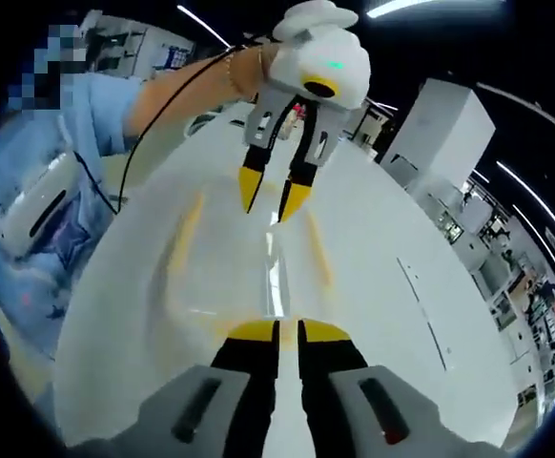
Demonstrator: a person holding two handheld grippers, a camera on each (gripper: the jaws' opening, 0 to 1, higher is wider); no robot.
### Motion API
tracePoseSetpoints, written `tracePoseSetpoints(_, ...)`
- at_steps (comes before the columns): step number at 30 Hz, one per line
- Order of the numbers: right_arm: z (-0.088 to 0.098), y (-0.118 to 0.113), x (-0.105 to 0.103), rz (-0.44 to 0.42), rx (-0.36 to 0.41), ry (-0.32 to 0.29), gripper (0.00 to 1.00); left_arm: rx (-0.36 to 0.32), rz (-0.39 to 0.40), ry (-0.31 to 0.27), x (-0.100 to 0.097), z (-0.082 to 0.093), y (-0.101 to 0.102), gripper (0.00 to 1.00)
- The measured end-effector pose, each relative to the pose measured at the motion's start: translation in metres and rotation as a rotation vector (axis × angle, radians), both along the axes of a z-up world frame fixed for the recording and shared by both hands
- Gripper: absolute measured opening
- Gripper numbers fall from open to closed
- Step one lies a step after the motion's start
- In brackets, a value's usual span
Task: Snap each plastic latch of the storage box into its locked position after aligning the lid with the box until every specified latch is closed and the lid sits flush.
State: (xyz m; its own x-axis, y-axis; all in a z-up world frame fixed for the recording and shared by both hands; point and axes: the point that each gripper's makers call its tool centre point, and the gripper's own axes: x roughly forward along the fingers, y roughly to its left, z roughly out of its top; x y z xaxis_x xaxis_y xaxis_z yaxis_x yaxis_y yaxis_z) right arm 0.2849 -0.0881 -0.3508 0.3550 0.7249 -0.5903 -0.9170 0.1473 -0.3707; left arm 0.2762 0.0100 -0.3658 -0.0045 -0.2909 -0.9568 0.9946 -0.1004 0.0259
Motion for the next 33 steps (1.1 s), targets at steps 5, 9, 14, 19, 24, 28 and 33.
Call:
tracePoseSetpoints(5,-0.001,0.015,-0.008,0.034,0.065,0.004,0.07,0.057,0.037,-0.002,-0.001,-0.002,0.000,0.19)
tracePoseSetpoints(9,-0.005,0.019,-0.012,0.053,0.098,0.013,0.07,0.067,0.056,0.001,-0.002,-0.003,0.000,0.19)
tracePoseSetpoints(14,-0.003,0.009,-0.014,0.045,0.205,0.044,0.03,0.066,0.066,-0.003,-0.003,-0.004,-0.001,0.19)
tracePoseSetpoints(19,-0.003,-0.003,-0.013,0.035,0.317,0.067,0.02,0.062,0.103,0.014,0.000,-0.004,-0.003,0.18)
tracePoseSetpoints(24,-0.003,-0.008,-0.015,0.043,0.382,0.066,0.02,0.075,0.107,0.008,0.002,-0.004,-0.005,0.18)
tracePoseSetpoints(28,-0.002,-0.014,-0.017,0.041,0.434,0.085,0.02,0.107,0.115,-0.004,0.002,-0.004,-0.006,0.18)
tracePoseSetpoints(33,-0.002,-0.012,-0.017,0.027,0.447,0.098,0.02,0.137,0.130,-0.018,0.003,-0.003,-0.006,0.18)
